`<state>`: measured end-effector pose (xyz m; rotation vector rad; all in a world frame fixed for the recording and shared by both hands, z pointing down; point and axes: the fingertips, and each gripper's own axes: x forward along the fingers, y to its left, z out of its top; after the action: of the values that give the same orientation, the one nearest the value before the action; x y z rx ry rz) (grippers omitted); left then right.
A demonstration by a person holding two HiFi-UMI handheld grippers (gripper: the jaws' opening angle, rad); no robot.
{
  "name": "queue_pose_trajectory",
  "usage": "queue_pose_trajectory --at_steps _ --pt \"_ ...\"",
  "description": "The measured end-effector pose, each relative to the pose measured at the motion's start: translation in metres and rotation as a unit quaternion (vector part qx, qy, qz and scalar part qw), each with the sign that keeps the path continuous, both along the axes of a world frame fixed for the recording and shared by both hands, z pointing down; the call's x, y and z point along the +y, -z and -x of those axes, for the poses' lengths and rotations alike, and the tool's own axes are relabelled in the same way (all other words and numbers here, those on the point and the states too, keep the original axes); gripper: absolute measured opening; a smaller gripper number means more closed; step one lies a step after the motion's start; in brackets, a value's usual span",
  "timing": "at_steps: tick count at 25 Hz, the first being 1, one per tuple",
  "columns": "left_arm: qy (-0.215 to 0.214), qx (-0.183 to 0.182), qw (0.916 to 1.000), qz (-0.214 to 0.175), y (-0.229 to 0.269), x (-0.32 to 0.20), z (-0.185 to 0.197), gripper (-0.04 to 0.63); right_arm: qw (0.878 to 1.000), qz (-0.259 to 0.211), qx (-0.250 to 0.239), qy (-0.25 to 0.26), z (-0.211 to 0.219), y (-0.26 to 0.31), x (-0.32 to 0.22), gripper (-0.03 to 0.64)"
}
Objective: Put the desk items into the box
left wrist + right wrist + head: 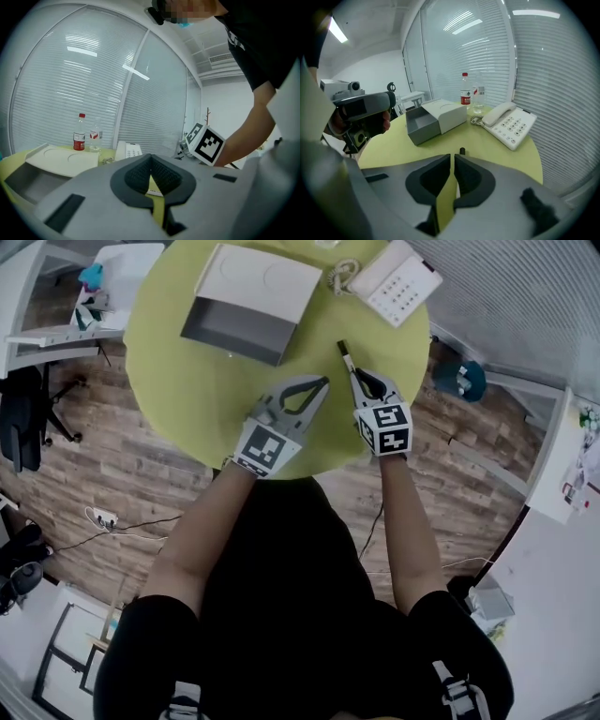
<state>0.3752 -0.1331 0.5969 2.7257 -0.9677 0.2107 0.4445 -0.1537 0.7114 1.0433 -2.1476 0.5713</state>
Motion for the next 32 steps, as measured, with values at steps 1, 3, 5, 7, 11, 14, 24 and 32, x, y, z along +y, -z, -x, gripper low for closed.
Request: queue_pose_trajectory --at_steps 1,3,5,7,11,14,24,32 --pt "0.003 0.001 1.0000 0.002 -0.005 -0.003 0.000 0.006 1.000 0.003 0.007 0.001 -0.002 -0.008 -0.002 0.015" --pt "0.006 0.004 1.0000 0.006 -0.016 -0.007 -0.001 0.006 1.000 0.014 0.019 0.003 -0.004 -0.023 -0.004 0.019" --pt "0.006 0.003 0.9999 0.010 -0.025 -0.010 -0.001 0.006 0.999 0.031 0.026 0.003 -0.006 -0.038 -0.005 0.052" --pt "0.001 -0.003 0.9999 0.011 -0.033 -0.011 -0.002 0.006 0.998 0.045 0.034 0.004 -0.007 -0.050 -0.006 0.086" --pt "-0.006 -0.005 0.9999 0.014 -0.042 -0.011 -0.006 0.006 0.997 0.062 0.047 0.005 -0.009 -0.067 -0.009 0.092" --pt "-0.006 -0.005 0.9997 0.021 -0.047 -0.009 -0.006 0.006 0.995 0.075 0.059 0.007 -0.009 -0.078 -0.008 0.095" --pt "-0.011 -0.010 0.9996 0.025 -0.037 -0.001 -0.001 0.006 0.994 0.081 0.077 -0.004 -0.009 -0.079 -0.007 0.071" --pt "-0.007 -0.004 0.9997 0.024 -0.006 -0.007 0.019 0.006 0.997 0.053 0.050 -0.019 0.004 -0.018 -0.015 0.071"
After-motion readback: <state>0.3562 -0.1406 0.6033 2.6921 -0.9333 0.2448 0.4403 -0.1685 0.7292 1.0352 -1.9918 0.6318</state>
